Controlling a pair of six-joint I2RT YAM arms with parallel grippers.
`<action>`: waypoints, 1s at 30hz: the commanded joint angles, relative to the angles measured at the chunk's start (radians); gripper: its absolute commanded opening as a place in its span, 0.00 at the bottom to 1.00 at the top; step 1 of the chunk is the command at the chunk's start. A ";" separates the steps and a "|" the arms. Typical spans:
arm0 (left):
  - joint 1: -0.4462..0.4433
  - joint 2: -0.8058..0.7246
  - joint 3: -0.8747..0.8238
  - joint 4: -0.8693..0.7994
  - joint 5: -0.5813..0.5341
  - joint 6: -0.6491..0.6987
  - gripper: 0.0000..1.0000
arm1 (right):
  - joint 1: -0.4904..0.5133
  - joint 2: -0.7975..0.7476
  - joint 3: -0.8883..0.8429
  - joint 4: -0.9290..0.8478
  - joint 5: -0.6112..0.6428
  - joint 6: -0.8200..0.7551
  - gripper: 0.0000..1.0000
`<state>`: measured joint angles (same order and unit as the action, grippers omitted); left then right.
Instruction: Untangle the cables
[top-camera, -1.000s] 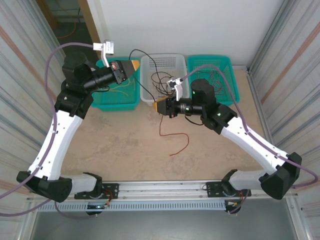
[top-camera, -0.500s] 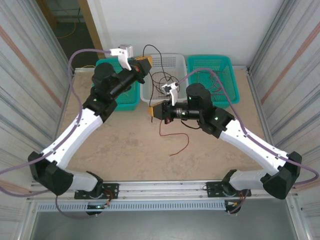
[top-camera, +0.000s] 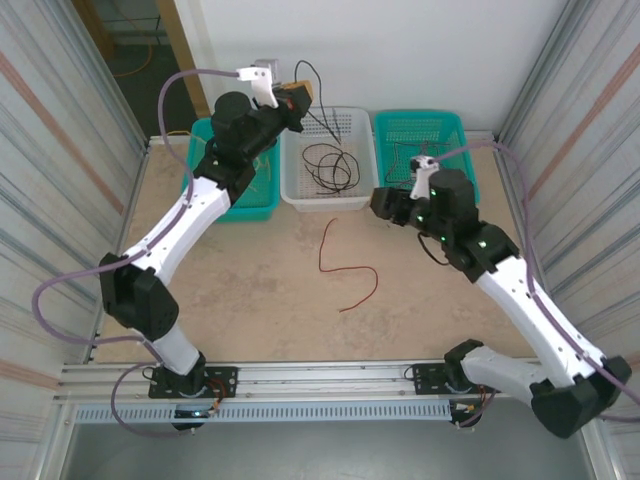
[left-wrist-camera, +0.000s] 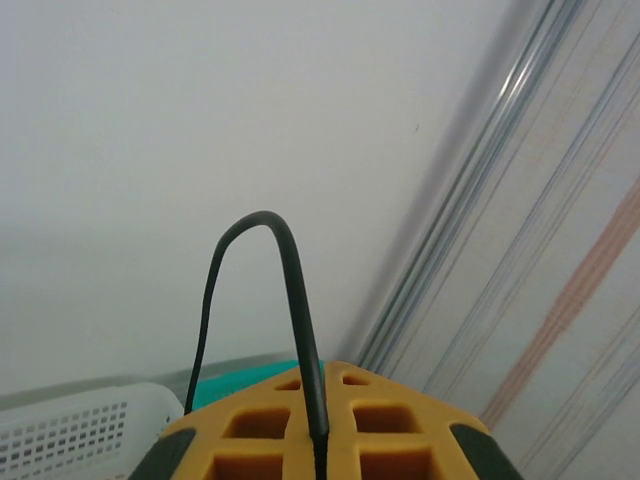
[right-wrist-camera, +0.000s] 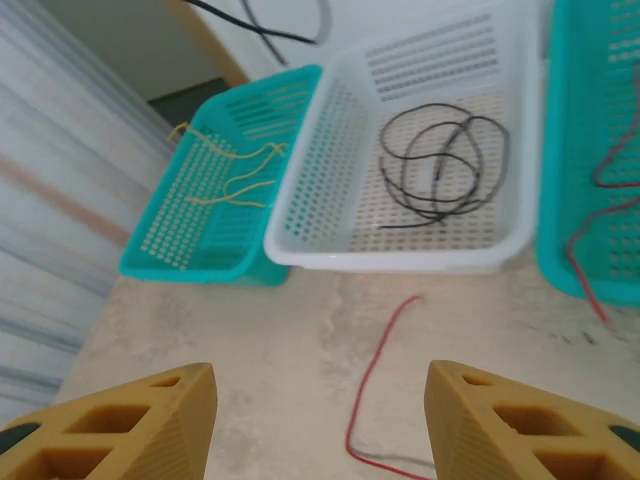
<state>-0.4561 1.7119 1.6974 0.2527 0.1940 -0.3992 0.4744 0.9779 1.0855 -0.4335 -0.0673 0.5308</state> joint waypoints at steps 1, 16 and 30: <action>0.019 0.088 0.117 -0.067 0.033 0.046 0.00 | -0.036 -0.080 -0.035 -0.064 0.022 0.024 0.56; 0.014 0.377 0.367 -0.339 -0.059 0.167 0.31 | -0.088 -0.139 -0.048 -0.189 -0.013 -0.011 0.55; -0.043 0.208 0.307 -0.426 -0.110 0.241 0.61 | -0.077 -0.060 -0.064 -0.153 -0.075 0.006 0.56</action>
<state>-0.4881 2.0705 2.0338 -0.1711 0.0975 -0.1970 0.3916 0.8955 1.0386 -0.6018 -0.1146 0.5388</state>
